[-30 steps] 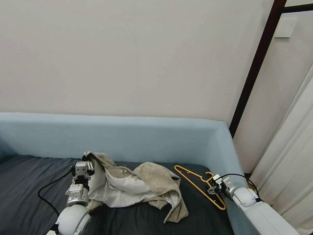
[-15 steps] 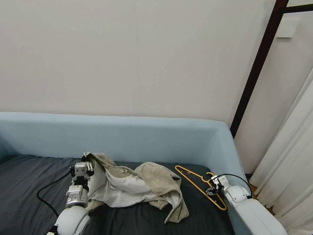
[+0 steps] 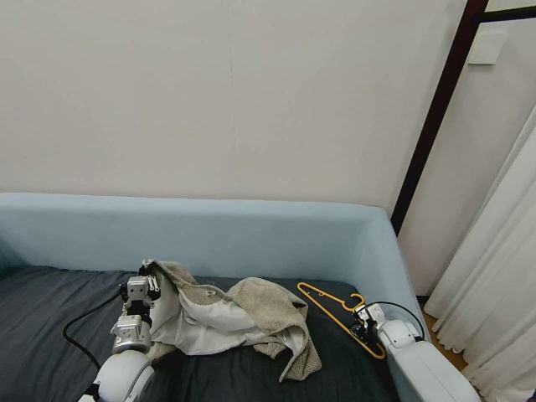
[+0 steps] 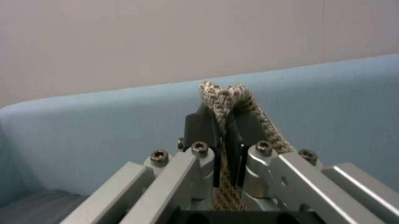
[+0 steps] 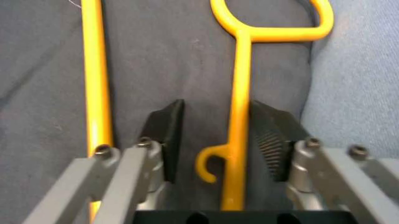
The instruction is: Pick up the clothes from the sofa and hang them on the clothes hanger.
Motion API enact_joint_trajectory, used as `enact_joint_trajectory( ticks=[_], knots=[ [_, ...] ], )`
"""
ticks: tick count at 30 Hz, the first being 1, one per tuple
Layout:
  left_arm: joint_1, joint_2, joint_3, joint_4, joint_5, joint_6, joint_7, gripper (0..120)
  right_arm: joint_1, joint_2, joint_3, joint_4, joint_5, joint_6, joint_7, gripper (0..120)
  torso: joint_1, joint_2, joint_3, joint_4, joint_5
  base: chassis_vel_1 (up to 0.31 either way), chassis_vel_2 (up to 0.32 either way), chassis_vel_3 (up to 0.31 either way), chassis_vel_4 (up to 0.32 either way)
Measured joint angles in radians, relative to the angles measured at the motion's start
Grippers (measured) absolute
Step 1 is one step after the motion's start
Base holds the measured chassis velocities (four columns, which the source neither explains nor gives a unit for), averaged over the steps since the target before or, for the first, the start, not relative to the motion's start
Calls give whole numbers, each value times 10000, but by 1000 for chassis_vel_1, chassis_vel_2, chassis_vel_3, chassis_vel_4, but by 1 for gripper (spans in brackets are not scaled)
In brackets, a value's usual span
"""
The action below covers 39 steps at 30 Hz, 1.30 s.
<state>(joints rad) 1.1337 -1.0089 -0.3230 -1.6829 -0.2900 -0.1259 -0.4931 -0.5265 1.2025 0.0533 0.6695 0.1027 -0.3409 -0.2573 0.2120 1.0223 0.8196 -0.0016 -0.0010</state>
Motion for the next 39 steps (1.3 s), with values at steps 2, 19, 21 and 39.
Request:
enact_joint_trajectory(
  ticks=[2, 19, 21, 39],
  knots=[
    [-21, 12, 11, 21, 0, -5, -1, 3, -5, 1, -8, 27, 0, 5, -15, 37, 0, 0, 0, 1, 1, 0, 0, 0, 0],
    [-306, 22, 236, 260, -84, -130, 21, 3, -667, -935, -272, 2091, 760, 363, 262, 4, 0, -1, 1, 2, 4, 0, 0, 0, 0],
    [-345, 41, 279, 250, -135, -135, 33, 3, -898, -1308, -280, 3220, 989, 612, 649, 4, 0, -1, 0, 1, 2, 0, 0, 0, 0],
    [-20, 364, 145, -1245, -1676, 406, -84, 3, -3879, -4126, -471, 10710, -3565, 3798, 3269, 4, -2, 1, -2, 2, 0, 0, 0, 0, 0]
  ],
)
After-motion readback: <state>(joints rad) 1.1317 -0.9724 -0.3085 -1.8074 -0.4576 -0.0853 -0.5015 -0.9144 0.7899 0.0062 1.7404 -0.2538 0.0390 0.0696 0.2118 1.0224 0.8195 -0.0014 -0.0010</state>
